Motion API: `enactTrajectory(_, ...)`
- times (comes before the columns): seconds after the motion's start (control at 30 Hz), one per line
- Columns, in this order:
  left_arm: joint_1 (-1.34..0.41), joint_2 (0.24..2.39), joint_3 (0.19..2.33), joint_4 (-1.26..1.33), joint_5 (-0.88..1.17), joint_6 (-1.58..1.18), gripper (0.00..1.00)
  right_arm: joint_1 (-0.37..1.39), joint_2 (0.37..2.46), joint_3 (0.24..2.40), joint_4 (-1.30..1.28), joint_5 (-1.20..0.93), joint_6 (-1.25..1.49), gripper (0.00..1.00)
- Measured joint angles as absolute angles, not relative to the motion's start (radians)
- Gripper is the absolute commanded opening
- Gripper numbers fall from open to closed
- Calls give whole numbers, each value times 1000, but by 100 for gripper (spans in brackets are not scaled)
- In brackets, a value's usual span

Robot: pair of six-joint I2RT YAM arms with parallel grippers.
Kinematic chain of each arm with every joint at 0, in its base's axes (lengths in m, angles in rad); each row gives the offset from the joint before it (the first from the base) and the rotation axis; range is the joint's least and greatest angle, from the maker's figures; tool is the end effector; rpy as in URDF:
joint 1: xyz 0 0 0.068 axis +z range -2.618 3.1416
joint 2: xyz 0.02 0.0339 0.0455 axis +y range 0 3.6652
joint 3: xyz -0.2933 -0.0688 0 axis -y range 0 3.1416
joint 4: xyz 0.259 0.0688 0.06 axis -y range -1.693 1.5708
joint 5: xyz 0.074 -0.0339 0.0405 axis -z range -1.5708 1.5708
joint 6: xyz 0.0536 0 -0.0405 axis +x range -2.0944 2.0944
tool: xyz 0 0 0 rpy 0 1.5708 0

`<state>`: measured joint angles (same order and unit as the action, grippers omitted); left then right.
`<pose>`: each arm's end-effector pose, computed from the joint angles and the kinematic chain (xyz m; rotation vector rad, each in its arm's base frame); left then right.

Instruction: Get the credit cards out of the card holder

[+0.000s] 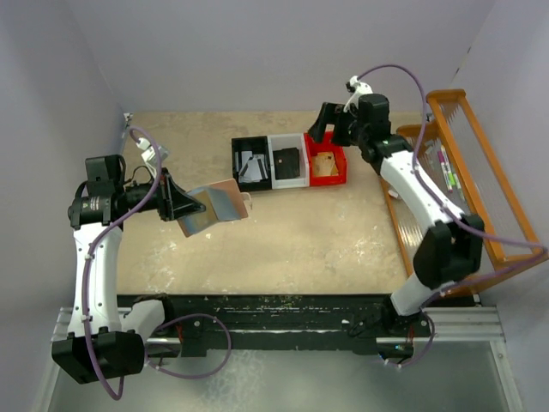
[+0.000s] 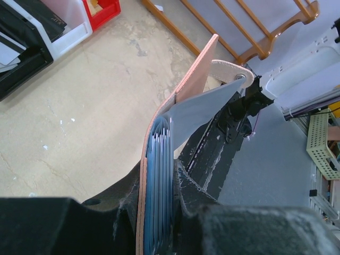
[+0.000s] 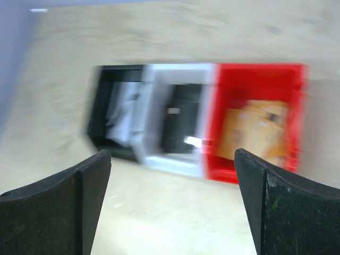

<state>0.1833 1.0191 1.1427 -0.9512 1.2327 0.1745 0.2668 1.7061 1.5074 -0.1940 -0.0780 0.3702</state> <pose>0.1842 -0.0173 0.3872 0.5256 1.9371 -1.2145 0.4263 0.1208 0.3630 0.0511 1.9945 0.4912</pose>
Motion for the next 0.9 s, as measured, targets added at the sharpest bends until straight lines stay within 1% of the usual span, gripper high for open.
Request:
enactTrajectory(0.07,183,1019,1143,-950,1245,174,3,301,1588,1462,-139,-215,389,100)
enactTrajectory(0.13,183,1018,1143,-947,1253,174,3,370,1517,1452,-98,-310,400,100)
enactTrajectory(0.2,183,1016,1142,-940,1254,171,3,505,1469,1460,-48,-398,402,100)
enactTrajectory(0.33,183,1011,1140,-925,1252,156,3,727,1461,1477,-4,-516,403,100)
enactTrajectory(0.4,183,1010,1140,-914,1251,143,3,797,1467,1477,2,-538,403,100)
enactTrajectory(0.63,183,1010,1131,-892,1246,119,3,884,1492,1475,0,-521,374,100)
enactTrajectory(0.67,183,1010,1131,-891,1247,119,3,892,1498,1475,-1,-515,371,98)
enactTrajectory(0.73,183,1010,1131,-891,1249,118,3,905,1512,1475,-6,-506,360,91)
enactTrajectory(0.77,183,1010,1131,-891,1251,119,3,912,1520,1475,-11,-502,353,85)
enactTrajectory(0.83,183,1010,1131,-892,1256,121,3,918,1542,1477,-22,-488,342,63)
enactTrajectory(0.9,183,1010,1131,-897,1264,126,3,918,1566,1478,-32,-481,331,39)
